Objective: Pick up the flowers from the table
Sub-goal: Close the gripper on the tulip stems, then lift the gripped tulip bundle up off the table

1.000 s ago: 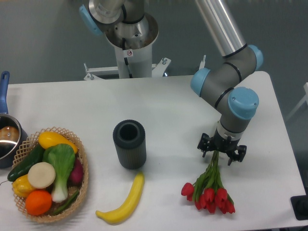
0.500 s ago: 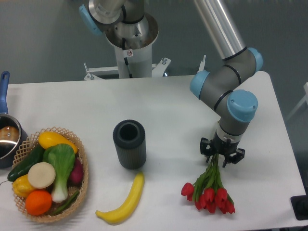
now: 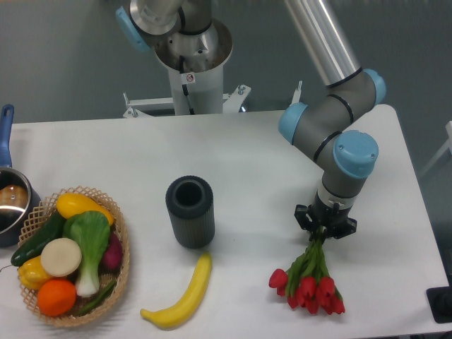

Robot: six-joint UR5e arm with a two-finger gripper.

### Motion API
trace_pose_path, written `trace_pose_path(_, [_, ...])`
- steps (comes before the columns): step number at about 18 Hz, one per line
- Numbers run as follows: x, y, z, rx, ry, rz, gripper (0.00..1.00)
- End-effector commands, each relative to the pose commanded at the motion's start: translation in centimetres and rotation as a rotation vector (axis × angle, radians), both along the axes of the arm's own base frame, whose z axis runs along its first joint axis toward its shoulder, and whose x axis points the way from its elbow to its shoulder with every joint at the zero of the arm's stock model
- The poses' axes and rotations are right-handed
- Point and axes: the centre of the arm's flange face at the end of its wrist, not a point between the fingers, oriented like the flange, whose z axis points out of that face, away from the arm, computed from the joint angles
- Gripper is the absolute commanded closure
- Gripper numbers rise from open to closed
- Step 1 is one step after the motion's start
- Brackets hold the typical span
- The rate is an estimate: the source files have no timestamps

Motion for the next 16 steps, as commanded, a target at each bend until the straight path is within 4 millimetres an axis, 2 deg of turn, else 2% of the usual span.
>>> trace_pose_path(2, [-0.2, 0.2, 1.1, 0.011, 0.018, 0.000, 0.73])
trace_pose_path(5, [-0.4, 0.4, 3.9, 0.048, 0.051, 0.000, 0.73])
trace_pose_path(8, [-0.6, 0.9, 7.4, 0.104, 0.091, -0.006, 0.73])
trace_pose_path(9, [-0.5, 1.2, 9.3, 0.148, 0.104, -0.014, 0.73])
trace_pose_path(12, [0.2, 1.6, 12.4, 0.239, 0.112, -0.031, 0.73])
trace_pose_path(16, [0.3, 1.1, 13.9, 0.274, 0.115, -0.010, 0.73])
